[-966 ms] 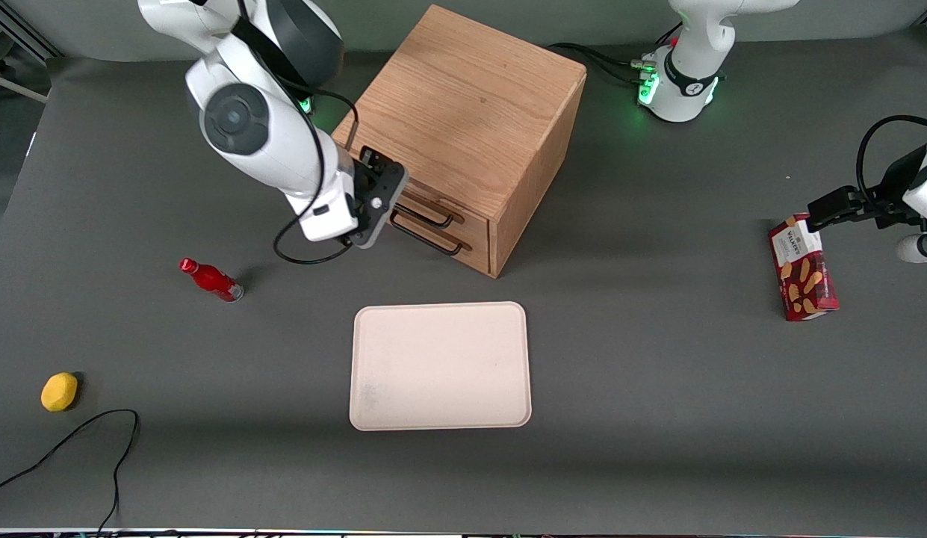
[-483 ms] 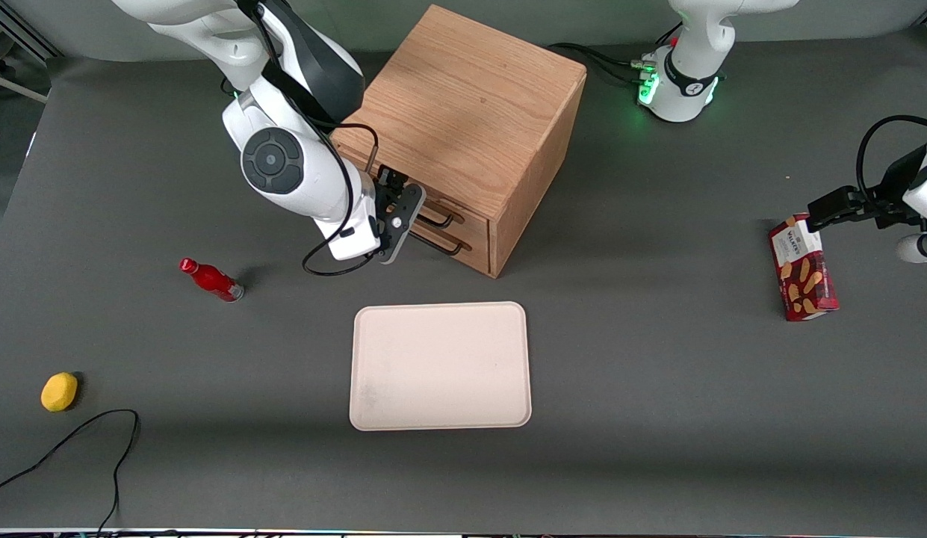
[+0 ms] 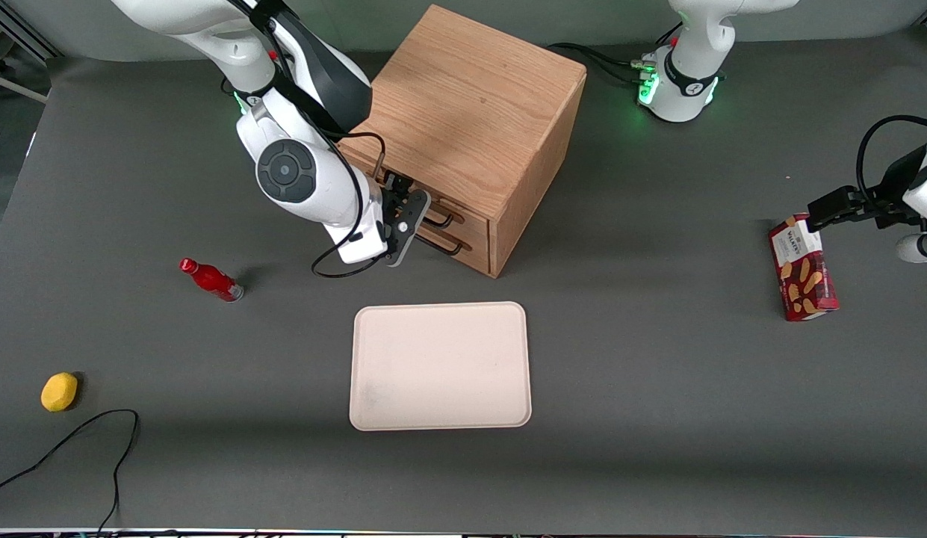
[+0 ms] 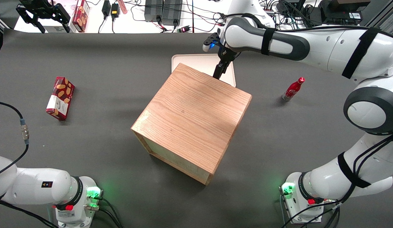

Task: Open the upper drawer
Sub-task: 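Hook the right gripper onto the upper drawer's black bar handle, then pull the upper drawer outward from the cabinet with the right gripper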

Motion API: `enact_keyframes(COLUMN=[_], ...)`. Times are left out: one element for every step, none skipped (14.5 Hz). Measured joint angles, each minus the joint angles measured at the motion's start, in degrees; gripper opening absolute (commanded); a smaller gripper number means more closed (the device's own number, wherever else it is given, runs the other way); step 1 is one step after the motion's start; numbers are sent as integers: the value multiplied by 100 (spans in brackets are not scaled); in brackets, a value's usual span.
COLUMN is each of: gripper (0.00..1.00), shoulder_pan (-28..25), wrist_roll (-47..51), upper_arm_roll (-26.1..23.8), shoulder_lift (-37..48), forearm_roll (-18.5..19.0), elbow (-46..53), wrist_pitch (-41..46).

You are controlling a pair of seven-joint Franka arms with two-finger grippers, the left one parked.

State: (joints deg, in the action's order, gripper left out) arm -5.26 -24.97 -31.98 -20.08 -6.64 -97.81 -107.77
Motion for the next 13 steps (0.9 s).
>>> enact_keyframes(gripper=[100,100,100,100,100,100,100,100,100,100,100,100,100], shoulder_pan=[-1,-1,-1,-1,0,2,8,11,19,30,42,51,62], wrist_roll=[-1,-4,-8,-17,-51,-109,-153,-177,-197,-246,-342,-439,-530], upper_arm_roll=[0,0,0,1,6,22,45,92,154,228,311,412,513], shoulder_lift=[-14,-27,-44,-64,-90,-122,-144,-149,-150,-150,-150,-150,-151], forearm_roll=[0,0,10,29,51,66,67,73,77,78,79,78,78], elbow=[-18,-30,-36,-39,-39,-40,-40,-39,-34,-17,6,47,92], wrist_pitch=[-23,-43,-89,-144,-189,-287,-358,-415,-479,-531,-589,-601,-603])
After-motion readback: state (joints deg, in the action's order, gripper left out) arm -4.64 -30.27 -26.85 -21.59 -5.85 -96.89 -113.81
